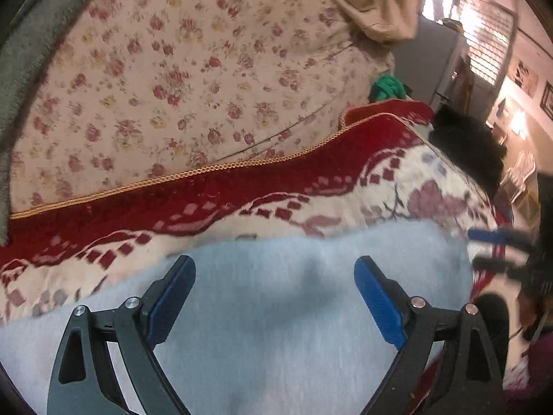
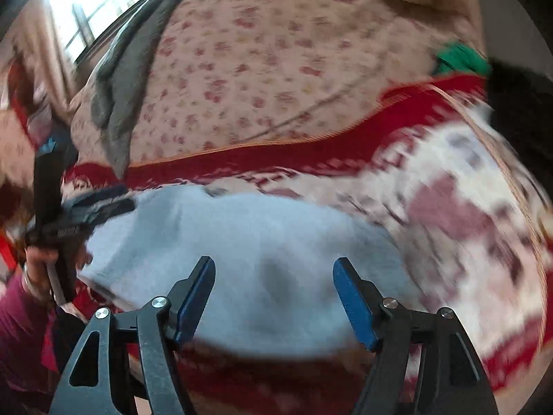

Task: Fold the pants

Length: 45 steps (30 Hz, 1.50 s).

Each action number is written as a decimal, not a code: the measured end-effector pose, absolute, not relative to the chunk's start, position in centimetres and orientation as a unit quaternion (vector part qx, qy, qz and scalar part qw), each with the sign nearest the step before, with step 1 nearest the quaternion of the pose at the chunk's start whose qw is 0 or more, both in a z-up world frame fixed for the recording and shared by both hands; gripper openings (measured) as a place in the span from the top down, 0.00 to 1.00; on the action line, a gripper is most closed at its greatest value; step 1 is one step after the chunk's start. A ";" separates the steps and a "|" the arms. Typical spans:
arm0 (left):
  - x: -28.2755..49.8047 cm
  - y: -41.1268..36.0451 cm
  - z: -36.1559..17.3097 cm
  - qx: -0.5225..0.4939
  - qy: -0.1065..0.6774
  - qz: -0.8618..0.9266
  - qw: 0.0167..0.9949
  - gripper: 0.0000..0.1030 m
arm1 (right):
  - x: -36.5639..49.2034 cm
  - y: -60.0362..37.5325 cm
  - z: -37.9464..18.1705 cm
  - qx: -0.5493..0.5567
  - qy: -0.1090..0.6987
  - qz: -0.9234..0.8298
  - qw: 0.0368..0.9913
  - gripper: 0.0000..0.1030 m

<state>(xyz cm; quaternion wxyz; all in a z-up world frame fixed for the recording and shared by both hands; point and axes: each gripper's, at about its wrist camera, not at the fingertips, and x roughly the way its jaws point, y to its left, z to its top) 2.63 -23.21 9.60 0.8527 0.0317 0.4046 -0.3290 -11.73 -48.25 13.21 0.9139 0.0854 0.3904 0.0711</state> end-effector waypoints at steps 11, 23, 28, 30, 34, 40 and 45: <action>9.2 -26.8 6.0 0.094 0.460 -0.312 0.826 0.10 | -7.9 -43.9 5.2 0.034 0.460 0.128 0.878 0.39; 7.2 -29.6 3.1 0.121 0.545 -0.428 0.711 0.12 | -9.2 -45.0 5.6 0.079 0.452 0.139 0.877 0.39; 6.0 -29.2 2.6 0.137 0.528 -0.416 0.728 0.31 | -9.9 -45.9 5.6 0.109 0.444 0.151 0.876 0.38; 6.0 -29.3 3.1 0.138 0.513 -0.410 0.741 0.49 | -9.7 -45.7 5.6 0.109 0.446 0.144 0.877 0.38; 6.8 -29.4 4.2 0.131 0.483 -0.402 0.767 0.74 | -9.4 -45.6 5.9 0.113 0.451 0.138 0.875 0.36; 7.3 -29.1 3.6 0.094 0.455 -0.378 0.801 0.81 | -9.5 -45.7 5.8 0.116 0.443 0.136 0.878 0.33; 6.7 -28.4 2.7 0.064 0.443 -0.359 0.819 0.60 | -9.3 -44.9 5.5 0.099 0.444 0.133 0.881 0.25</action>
